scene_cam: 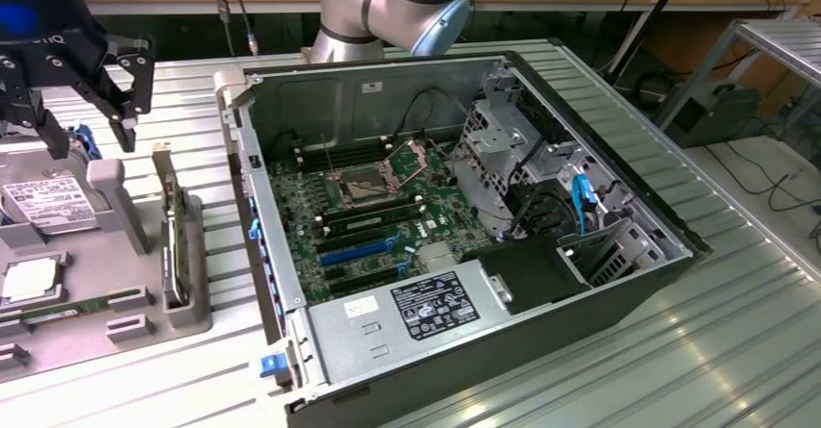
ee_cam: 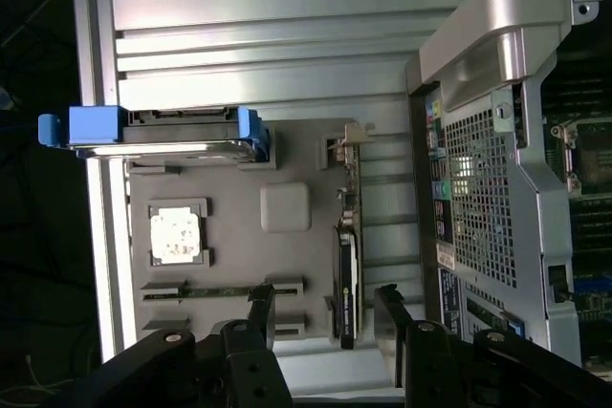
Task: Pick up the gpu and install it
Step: 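Pick up the gpu and move the gpu toward the slot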
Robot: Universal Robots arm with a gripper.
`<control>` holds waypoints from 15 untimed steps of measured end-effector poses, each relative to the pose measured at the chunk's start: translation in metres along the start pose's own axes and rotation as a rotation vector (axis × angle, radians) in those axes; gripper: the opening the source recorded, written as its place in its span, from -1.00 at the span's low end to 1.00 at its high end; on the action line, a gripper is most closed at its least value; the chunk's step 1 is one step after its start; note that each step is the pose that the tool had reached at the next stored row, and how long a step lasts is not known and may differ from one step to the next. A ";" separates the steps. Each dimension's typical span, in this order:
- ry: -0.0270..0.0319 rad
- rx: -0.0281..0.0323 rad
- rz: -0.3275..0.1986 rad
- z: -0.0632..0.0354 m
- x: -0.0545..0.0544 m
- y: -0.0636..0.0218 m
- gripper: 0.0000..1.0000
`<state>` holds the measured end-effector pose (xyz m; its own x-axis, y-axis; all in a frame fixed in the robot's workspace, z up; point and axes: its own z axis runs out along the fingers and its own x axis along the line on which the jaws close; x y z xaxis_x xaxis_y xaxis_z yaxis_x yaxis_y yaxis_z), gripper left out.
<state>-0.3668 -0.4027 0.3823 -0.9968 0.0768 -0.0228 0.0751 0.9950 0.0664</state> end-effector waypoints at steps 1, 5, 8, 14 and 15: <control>0.0000 0.0000 0.000 0.0004 -0.001 0.0000 0.08; -0.0001 -0.0001 0.000 0.0022 -0.003 0.0000 0.08; -0.0001 0.0000 0.000 0.0044 -0.005 0.0000 0.08; 0.0001 0.0001 0.000 0.0093 -0.007 -0.0001 0.08; 0.0000 0.0000 0.000 0.0103 -0.007 -0.0002 0.08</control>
<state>-0.3599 -0.4027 0.3721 -0.9968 0.0767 -0.0228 0.0751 0.9950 0.0664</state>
